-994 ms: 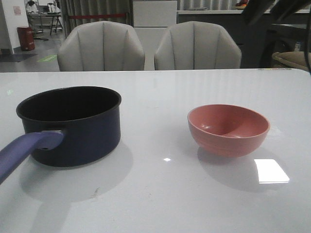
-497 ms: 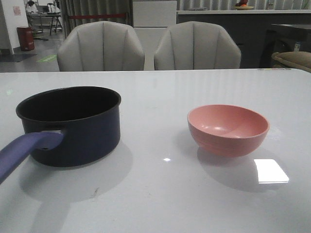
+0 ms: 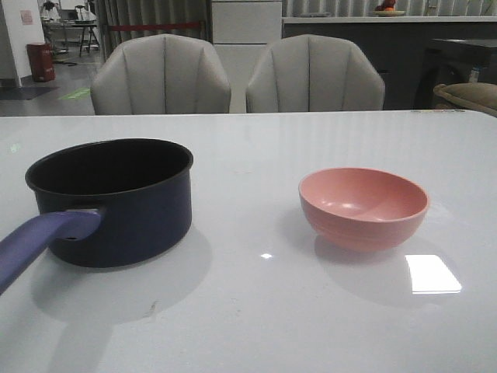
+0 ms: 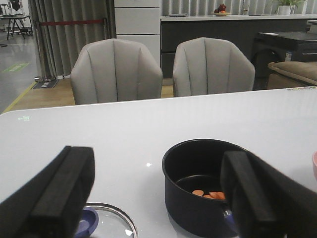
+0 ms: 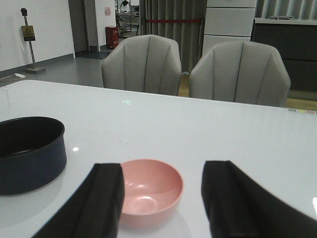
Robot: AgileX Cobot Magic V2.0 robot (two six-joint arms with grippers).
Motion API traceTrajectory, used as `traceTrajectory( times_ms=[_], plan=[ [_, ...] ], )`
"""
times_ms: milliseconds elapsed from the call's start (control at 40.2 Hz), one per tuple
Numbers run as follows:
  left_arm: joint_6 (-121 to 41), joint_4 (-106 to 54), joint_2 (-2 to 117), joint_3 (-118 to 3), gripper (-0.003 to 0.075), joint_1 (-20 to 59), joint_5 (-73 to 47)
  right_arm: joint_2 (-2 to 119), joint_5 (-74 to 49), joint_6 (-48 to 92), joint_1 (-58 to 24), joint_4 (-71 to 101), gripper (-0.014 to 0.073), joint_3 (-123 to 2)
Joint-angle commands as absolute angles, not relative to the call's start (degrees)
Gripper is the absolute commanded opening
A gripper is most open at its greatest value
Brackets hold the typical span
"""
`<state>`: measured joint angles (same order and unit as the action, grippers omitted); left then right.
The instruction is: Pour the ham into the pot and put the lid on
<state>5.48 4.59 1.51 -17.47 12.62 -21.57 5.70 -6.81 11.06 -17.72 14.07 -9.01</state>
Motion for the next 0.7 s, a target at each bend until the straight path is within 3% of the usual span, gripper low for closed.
traceTrajectory(
  times_ms=[0,124,273,671],
  plan=[
    [5.57,4.62,2.09,-18.97,0.0565,13.02,-16.97,5.57,-2.67,11.7,-17.71,14.25,0.0466,-8.96],
    [5.57,4.62,2.09,-18.97,0.0565,13.02,-16.97,5.57,-4.03,11.7,-17.71,14.25,0.0386,-8.27],
    [5.57,4.62,2.09,-18.97,0.0565,13.02,-16.97,5.57,-3.85,11.7,-17.71,14.25,0.0126,-8.27],
    [5.57,4.75,3.5,-19.48,0.0565,13.02,-19.81,5.57,-4.0,11.7,-17.71,14.19,0.0151,-8.27]
  ],
)
